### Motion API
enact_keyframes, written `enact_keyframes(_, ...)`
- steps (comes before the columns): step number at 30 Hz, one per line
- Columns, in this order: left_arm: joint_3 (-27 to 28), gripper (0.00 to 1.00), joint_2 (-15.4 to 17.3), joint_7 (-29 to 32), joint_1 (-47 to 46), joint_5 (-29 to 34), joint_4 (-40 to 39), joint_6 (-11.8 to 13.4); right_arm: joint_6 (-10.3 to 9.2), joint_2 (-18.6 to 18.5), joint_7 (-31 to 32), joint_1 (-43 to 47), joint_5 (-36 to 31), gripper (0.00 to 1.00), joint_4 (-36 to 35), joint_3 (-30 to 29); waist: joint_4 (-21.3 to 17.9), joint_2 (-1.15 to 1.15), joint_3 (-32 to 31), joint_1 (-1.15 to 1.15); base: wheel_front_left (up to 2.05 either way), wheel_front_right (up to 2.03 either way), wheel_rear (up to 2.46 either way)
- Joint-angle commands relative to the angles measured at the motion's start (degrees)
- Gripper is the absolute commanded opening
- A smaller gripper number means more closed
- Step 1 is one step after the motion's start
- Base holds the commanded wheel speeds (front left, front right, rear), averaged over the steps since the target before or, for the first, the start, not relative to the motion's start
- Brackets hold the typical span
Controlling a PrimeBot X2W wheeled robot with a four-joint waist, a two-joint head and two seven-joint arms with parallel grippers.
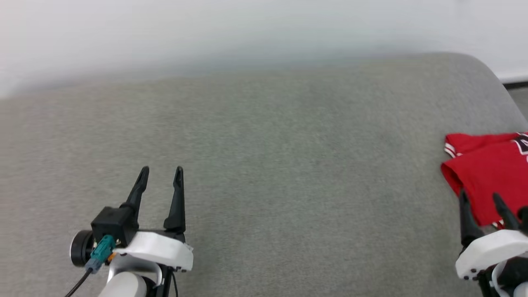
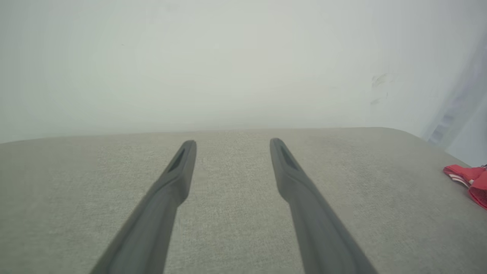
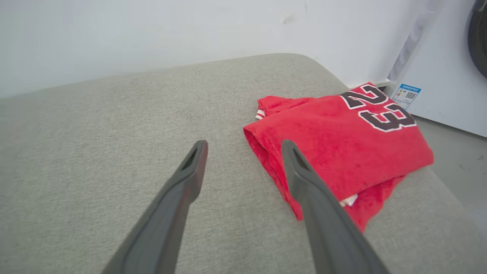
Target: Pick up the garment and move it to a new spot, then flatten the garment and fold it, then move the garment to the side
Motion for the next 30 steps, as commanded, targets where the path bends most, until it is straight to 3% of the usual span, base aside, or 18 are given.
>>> enact_keyframes(1,0.26,1.0,-0.36,-0.19,1.14,-0.07,0.41,0.27,-0.04,0.32,-0.01,1.28,0.6,1.0,-1.26,0.66,3.26,0.0,-3.01,0.01,0.0,0.0,0.0)
enact_keyframes(12,2.54,1.0,0.19,-0.44,5.94,0.04,2.57,1.03,-0.03,1.43,-2.07,6.23,-0.19,1.0,-9.63,7.49,7.69,0.0,-7.57,0.01,0.0,0.0,0.0)
enact_keyframes(23,2.71,1.0,0.72,-0.43,8.94,1.74,3.84,0.88,-0.03,1.92,-1.87,10.67,-1.9,1.0,-15.63,10.71,7.08,0.0,-9.2,0.01,0.0,0.0,0.0)
enact_keyframes(30,2.9,1.0,0.48,-0.44,8.65,2.36,4.28,0.61,-0.03,1.99,-1.76,10.41,-2.04,1.0,-15.73,11.11,6.88,0.0,-9.09,0.01,0.0,0.0,0.0)
